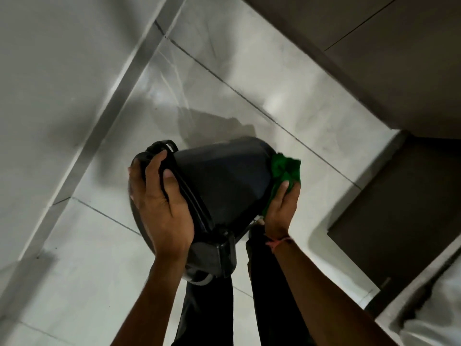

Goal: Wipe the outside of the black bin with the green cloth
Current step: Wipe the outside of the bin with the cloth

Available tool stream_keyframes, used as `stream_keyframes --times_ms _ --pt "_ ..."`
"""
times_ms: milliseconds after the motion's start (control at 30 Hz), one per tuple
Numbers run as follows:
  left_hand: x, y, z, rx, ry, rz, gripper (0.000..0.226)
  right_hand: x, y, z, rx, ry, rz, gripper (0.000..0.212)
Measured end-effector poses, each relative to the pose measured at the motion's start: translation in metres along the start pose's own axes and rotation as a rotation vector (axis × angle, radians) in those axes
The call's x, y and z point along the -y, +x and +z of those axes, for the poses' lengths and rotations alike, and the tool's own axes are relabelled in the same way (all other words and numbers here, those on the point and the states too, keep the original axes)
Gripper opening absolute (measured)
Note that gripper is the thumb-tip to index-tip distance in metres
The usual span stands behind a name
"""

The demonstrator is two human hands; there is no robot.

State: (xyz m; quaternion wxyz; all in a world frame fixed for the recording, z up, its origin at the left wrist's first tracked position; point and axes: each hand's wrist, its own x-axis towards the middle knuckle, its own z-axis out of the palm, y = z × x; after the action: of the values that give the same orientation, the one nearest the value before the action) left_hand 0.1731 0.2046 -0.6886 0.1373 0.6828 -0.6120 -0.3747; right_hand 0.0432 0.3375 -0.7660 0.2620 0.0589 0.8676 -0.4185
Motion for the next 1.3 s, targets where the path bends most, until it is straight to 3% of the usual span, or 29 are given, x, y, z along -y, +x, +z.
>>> stream_keyframes --times_ms 100,233,300,467,533,633,767,900,1033,1167,1300 --pt "0.001 -0.003 -0.003 0.033 0.062 -0.035 0.051 0.022 -0.011 0.008 0.115 0.017 -0.038 0.029" --pt "0.006 -0.013 -0.009 0.065 0.091 -0.017 0.061 0.032 -0.079 -0.010 0.479 -0.060 -0.326 0.022" --pt "0.014 -0.017 -0.012 0.071 0.084 0.001 0.065 0.031 -0.075 -0.013 0.588 -0.146 -0.394 0.030" --pt "0.037 -0.037 -0.015 0.076 0.070 0.033 0.064 0.039 0.021 0.018 0.425 -0.360 -0.205 0.047" --pt "0.039 -0.040 -0.013 0.049 0.058 0.002 0.063 0.054 0.036 0.037 0.370 -0.440 -0.173 0.044" --pt "0.038 -0.034 -0.012 0.019 0.041 -0.024 0.063 0.072 -0.009 0.053 0.468 -0.464 -0.422 0.037" --pt "0.039 -0.037 -0.020 0.123 0.141 0.046 0.063 0.044 -0.073 0.012 0.708 -0.393 -0.723 0.043" --pt "0.053 -0.055 -0.031 0.176 0.387 0.140 0.064 0.012 -0.021 -0.025 0.565 -0.695 -0.428 0.057" --pt "0.058 -0.052 -0.029 0.166 0.412 0.092 0.068 0.028 0.040 0.019 0.514 -0.631 -0.266 0.052" --pt "0.055 -0.053 -0.028 0.144 0.370 0.062 0.065 0.060 0.013 0.053 0.618 -0.659 -0.542 0.041" --pt "0.056 -0.057 -0.028 0.157 0.377 0.124 0.064 0.052 -0.055 0.023 0.758 -0.582 -0.776 0.045"
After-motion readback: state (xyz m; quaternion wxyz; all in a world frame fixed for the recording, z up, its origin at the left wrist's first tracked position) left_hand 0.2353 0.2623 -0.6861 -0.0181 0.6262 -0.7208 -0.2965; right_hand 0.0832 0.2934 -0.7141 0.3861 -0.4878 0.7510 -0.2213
